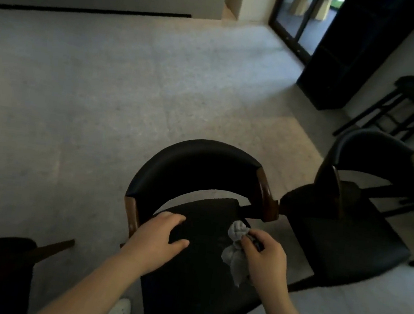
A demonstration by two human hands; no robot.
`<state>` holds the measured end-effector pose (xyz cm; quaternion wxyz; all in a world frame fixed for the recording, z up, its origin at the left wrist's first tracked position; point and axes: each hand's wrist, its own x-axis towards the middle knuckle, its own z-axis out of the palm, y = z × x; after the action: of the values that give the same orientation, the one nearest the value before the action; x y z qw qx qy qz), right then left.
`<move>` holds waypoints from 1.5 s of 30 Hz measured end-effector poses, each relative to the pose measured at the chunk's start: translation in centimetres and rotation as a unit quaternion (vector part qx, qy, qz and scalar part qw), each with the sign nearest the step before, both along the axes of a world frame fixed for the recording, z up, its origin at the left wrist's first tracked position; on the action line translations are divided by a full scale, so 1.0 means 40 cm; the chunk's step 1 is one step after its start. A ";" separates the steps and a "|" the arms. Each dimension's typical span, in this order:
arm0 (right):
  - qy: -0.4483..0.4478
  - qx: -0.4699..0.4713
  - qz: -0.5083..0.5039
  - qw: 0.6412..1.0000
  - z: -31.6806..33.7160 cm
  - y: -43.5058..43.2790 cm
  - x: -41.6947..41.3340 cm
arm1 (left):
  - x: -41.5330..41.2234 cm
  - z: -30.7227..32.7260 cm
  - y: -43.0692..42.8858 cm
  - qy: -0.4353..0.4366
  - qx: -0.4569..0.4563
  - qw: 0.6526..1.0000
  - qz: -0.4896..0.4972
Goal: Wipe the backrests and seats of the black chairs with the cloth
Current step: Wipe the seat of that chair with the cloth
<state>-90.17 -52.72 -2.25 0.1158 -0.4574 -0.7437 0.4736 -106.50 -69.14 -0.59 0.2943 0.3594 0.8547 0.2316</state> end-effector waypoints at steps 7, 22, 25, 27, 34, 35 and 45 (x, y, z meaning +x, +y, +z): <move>0.014 0.004 -0.123 0.992 0.015 -0.133 -0.030 | -0.126 0.013 -0.009 0.005 0.011 0.993 -0.117; -0.036 -0.016 -0.196 0.980 -0.124 -0.135 0.056 | -0.116 -0.152 0.048 -0.037 -0.066 0.977 -0.201; -0.058 -0.017 -0.165 0.985 -0.173 -0.076 0.059 | -0.104 -0.212 0.093 -0.034 -0.084 0.978 -0.187; -0.076 -0.022 -0.141 0.987 -0.211 -0.030 0.054 | -0.099 -0.259 0.130 -0.028 -0.091 0.980 -0.177; -0.123 -0.003 -0.088 0.989 -0.380 0.109 0.024 | -0.096 -0.475 0.234 -0.018 -0.133 0.982 -0.132; -0.126 0.001 -0.082 0.989 -0.410 0.126 0.018 | -0.098 -0.509 0.247 -0.014 -0.140 0.982 -0.124; -0.127 0.031 -0.027 0.991 -0.718 0.258 -0.052 | -0.128 -0.842 0.365 0.028 -0.202 0.976 -0.082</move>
<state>-92.26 -42.41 -30.96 0.0472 -0.5301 -0.7539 0.3853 -111.60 -54.55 -34.27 0.3549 0.3675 0.8594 0.0192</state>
